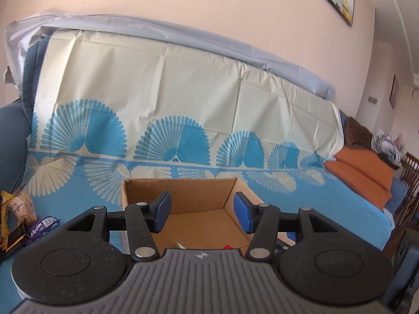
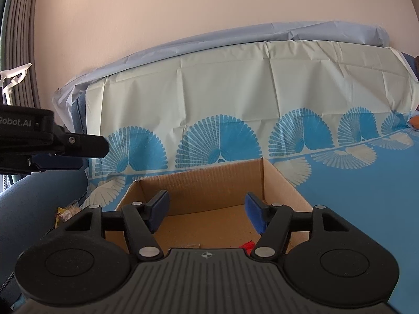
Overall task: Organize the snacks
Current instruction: 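Move both open tools out of the box back over the snack pile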
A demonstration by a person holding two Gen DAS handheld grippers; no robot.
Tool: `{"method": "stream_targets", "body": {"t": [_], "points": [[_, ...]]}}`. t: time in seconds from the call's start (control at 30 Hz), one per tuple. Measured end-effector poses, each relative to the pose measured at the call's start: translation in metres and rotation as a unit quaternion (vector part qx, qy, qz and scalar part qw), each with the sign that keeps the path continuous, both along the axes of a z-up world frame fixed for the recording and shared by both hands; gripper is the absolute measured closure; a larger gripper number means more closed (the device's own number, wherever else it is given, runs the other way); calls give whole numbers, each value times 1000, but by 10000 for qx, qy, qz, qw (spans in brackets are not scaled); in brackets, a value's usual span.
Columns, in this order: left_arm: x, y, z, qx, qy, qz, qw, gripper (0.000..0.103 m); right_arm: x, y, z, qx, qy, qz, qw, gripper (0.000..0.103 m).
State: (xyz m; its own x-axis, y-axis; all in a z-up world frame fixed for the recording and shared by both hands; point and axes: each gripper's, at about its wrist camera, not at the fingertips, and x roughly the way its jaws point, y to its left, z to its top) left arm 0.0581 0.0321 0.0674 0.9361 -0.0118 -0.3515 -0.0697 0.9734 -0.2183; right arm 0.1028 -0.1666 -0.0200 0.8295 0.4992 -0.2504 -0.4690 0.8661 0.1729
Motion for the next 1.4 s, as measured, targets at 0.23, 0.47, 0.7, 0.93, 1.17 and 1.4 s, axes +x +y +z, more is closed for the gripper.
{"method": "stream_targets", "body": {"t": [0.23, 0.47, 0.7, 0.93, 1.17, 1.4], "points": [[-44, 54, -16, -15, -69, 259, 9996, 45, -6, 9, 0, -205, -96, -71, 9997, 37], [-62, 120, -51, 430, 499, 376, 9971, 77, -19, 26, -2, -491, -246, -60, 9985, 38], [-80, 180, -88, -352, 450, 963, 9937, 94, -28, 47, -6, -870, -366, 67, 9955, 60], [-79, 195, -89, -770, 455, 1091, 9900, 94, -34, 64, -3, -886, -429, 161, 9950, 65], [-82, 198, -90, -926, 393, 1134, 9884, 94, -47, 87, 5, -1042, -579, 439, 9919, 65], [-85, 202, -91, -1093, 373, 1227, 9857, 93, -55, 113, 8, -1291, -673, 676, 9870, 63]]}}
